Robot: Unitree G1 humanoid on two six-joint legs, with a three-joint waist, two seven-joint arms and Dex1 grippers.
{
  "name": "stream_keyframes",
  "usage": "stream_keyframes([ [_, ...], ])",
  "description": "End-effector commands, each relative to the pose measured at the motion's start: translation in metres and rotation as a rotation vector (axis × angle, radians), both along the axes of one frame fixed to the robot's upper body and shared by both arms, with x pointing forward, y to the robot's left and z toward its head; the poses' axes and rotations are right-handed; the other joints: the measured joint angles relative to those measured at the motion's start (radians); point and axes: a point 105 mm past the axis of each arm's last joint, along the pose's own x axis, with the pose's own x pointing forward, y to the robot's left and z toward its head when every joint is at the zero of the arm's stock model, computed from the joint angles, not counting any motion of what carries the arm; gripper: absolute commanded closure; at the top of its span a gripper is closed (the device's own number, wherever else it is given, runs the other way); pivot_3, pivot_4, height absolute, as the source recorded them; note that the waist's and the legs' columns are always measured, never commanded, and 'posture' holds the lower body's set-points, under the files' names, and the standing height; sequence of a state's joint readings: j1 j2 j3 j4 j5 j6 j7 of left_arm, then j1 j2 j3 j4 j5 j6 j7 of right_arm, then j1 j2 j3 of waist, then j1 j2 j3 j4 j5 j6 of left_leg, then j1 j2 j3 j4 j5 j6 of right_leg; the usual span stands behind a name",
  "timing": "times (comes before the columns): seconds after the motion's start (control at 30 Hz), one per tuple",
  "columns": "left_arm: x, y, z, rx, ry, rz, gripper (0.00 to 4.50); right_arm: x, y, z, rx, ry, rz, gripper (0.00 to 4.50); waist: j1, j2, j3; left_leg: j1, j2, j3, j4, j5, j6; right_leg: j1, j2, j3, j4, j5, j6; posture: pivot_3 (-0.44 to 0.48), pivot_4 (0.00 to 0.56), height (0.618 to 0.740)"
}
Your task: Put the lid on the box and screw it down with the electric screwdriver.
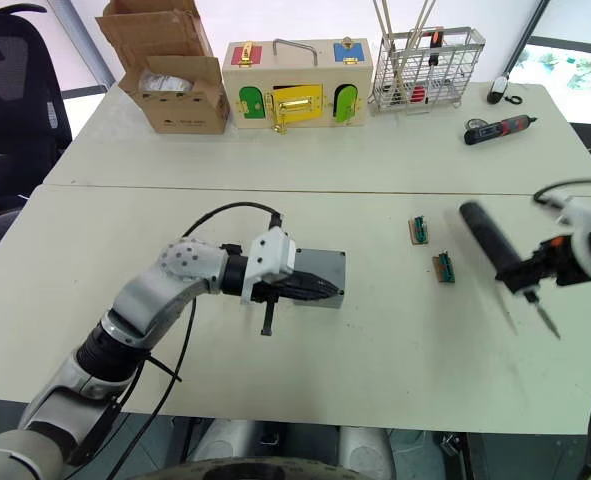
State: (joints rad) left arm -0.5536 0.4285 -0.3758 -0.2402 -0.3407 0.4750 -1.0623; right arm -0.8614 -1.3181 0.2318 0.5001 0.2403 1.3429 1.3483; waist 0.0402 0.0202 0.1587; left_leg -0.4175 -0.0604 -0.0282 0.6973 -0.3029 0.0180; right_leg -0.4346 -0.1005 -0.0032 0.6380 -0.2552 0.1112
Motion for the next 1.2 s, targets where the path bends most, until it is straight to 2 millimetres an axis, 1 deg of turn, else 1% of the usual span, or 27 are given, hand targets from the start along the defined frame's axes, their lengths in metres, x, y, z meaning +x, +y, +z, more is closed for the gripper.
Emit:
stream_keyframes([
  [0.03,0.011,0.010,0.014,-0.032,-0.009,0.018,4.50,0.001,0.007,0.057,0.146,-0.248,-0.107,2.67,0.000,-0.001,0.000,-0.001,0.000,-0.001,0.000,0.000,0.000,-0.001,0.001,0.000,0.000,0.000,0.000,0.000,0.150,0.694],
  [0.07,0.015,0.013,0.017,-0.039,0.002,0.025,4.50,0.000,0.012,0.071,0.244,-0.337,-0.111,2.67,-0.001,-0.001,0.000,-0.001,0.001,-0.001,0.000,0.000,0.000,-0.001,0.001,-0.001,0.000,0.000,0.000,0.000,0.150,0.694],
  [0.1,0.020,0.017,0.020,-0.042,0.008,0.030,4.50,0.000,0.023,0.088,0.321,-0.471,-0.071,2.67,-0.001,-0.001,0.000,-0.003,0.001,-0.001,0.000,0.000,-0.001,-0.002,0.001,0.000,0.000,0.000,0.000,0.000,0.150,0.694],
  [0.13,0.022,0.020,0.022,-0.040,0.009,0.029,4.50,-0.001,0.031,0.100,0.377,-0.608,-0.041,2.67,-0.004,-0.003,0.001,-0.004,0.001,-0.001,0.001,0.001,-0.001,-0.003,0.001,0.000,0.001,0.000,0.000,0.000,0.150,0.694],
  [0.17,0.025,0.022,0.025,-0.043,0.014,0.026,4.50,-0.003,0.047,0.109,0.384,-0.776,0.006,2.67,-0.005,-0.003,0.002,-0.004,0.001,-0.001,0.002,0.001,-0.001,-0.003,0.001,0.000,0.003,0.000,0.000,0.000,0.150,0.694],
  [0.2,0.028,0.023,0.027,-0.045,0.016,0.024,4.50,-0.009,0.060,0.115,0.390,-0.932,0.013,2.67,-0.007,-0.003,0.001,-0.004,0.001,0.001,0.002,0.001,-0.002,-0.006,0.001,0.001,0.006,0.001,0.001,0.000,0.150,0.694],
  [0.27,0.032,0.024,0.029,-0.045,0.021,0.019,4.50,-0.018,0.085,0.119,0.411,-1.173,-0.059,2.67,-0.005,-0.003,0.001,-0.005,0.001,0.000,0.001,0.003,-0.004,-0.008,0.001,0.001,0.012,0.001,0.002,0.000,0.150,0.694],
  [0.3,0.033,0.025,0.030,-0.043,0.024,0.016,4.50,-0.022,0.099,0.121,0.431,-1.258,-0.095,2.67,-0.004,-0.003,0.001,-0.005,0.001,-0.001,0.001,0.004,-0.006,-0.010,0.002,0.000,0.014,0.001,0.002,0.000,0.150,0.694],
  [0.37,0.036,0.026,0.032,-0.036,0.036,0.009,4.50,-0.026,0.128,0.117,0.468,-1.355,-0.170,2.67,0.001,-0.002,0.001,-0.008,0.001,-0.002,0.001,0.005,-0.008,-0.016,0.002,0.000,0.021,0.001,0.002,0.000,0.150,0.694],
  [0.4,0.037,0.027,0.032,-0.031,0.042,0.006,4.50,-0.027,0.143,0.113,0.487,-1.376,-0.200,2.67,0.001,-0.003,0.001,-0.010,0.000,-0.002,0.002,0.006,-0.009,-0.021,0.002,0.000,0.028,0.001,0.002,0.000,0.150,0.694],
  [0.43,0.037,0.028,0.031,-0.023,0.045,0.004,4.50,-0.028,0.156,0.108,0.500,-1.376,-0.216,2.67,-0.001,-0.003,0.000,-0.010,-0.001,-0.002,0.002,0.006,-0.009,-0.022,0.002,0.000,0.028,0.001,0.001,0.000,0.150,0.694],
  [0.47,0.037,0.028,0.030,-0.012,0.047,0.000,4.50,-0.029,0.169,0.105,0.499,-1.390,-0.195,2.67,-0.001,-0.003,0.000,-0.010,-0.001,-0.002,0.002,0.006,-0.009,-0.022,0.002,0.000,0.029,0.001,0.001,0.000,0.150,0.694],
  [0.53,0.037,0.030,0.029,0.006,0.048,-0.006,4.50,-0.032,0.188,0.099,0.471,-1.406,-0.126,2.67,-0.003,-0.003,0.000,-0.010,-0.002,-0.001,0.002,0.006,-0.009,-0.022,0.002,0.000,0.029,0.001,0.001,0.000,0.150,0.694],
  [0.63,0.037,0.028,0.029,0.010,0.050,-0.008,4.50,-0.036,0.206,0.087,0.418,-1.408,-0.028,2.67,-0.009,-0.004,0.000,-0.010,-0.005,0.000,0.003,0.007,-0.008,-0.021,0.001,0.001,0.029,0.001,0.001,0.000,0.150,0.694],
  [0.7,0.038,0.026,0.027,0.012,0.054,-0.009,4.50,-0.037,0.214,0.077,0.414,-1.391,-0.008,2.67,-0.020,-0.004,0.000,-0.010,-0.005,0.000,0.003,0.007,-0.008,-0.021,0.001,0.002,0.029,0.001,0.001,0.000,0.150,0.694],
  [0.8,0.037,0.023,0.022,0.016,0.078,-0.007,4.50,-0.039,0.220,0.065,0.368,-1.375,0.012,2.67,-0.037,-0.004,0.000,-0.009,-0.005,0.000,0.003,0.007,-0.007,-0.021,0.001,0.001,0.028,0.001,0.001,0.000,0.150,0.694],
  [0.93,0.041,0.022,0.002,0.066,0.071,0.028,4.50,-0.035,0.228,0.052,0.344,-1.355,0.027,2.67,-0.055,-0.004,0.000,-0.008,-0.004,0.000,0.002,0.007,-0.007,-0.021,0.002,0.001,0.029,0.001,0.002,0.000,0.150,0.694],
  [1.0,0.043,0.021,-0.004,0.082,0.059,0.048,4.50,-0.033,0.232,0.045,0.323,-1.346,0.041,2.67,-0.058,-0.004,0.000,-0.008,-0.004,0.001,0.002,0.007,-0.007,-0.021,0.003,0.001,0.029,0.001,0.002,0.000,0.150,0.694],
  [1.2,0.046,0.024,-0.020,0.138,0.022,0.087,4.50,-0.026,0.234,0.033,0.274,-1.345,0.042,2.67,-0.053,-0.004,0.001,-0.008,-0.003,0.001,0.003,0.007,-0.007,-0.020,0.003,0.001,0.028,0.001,0.002,0.000,0.150,0.694],
])
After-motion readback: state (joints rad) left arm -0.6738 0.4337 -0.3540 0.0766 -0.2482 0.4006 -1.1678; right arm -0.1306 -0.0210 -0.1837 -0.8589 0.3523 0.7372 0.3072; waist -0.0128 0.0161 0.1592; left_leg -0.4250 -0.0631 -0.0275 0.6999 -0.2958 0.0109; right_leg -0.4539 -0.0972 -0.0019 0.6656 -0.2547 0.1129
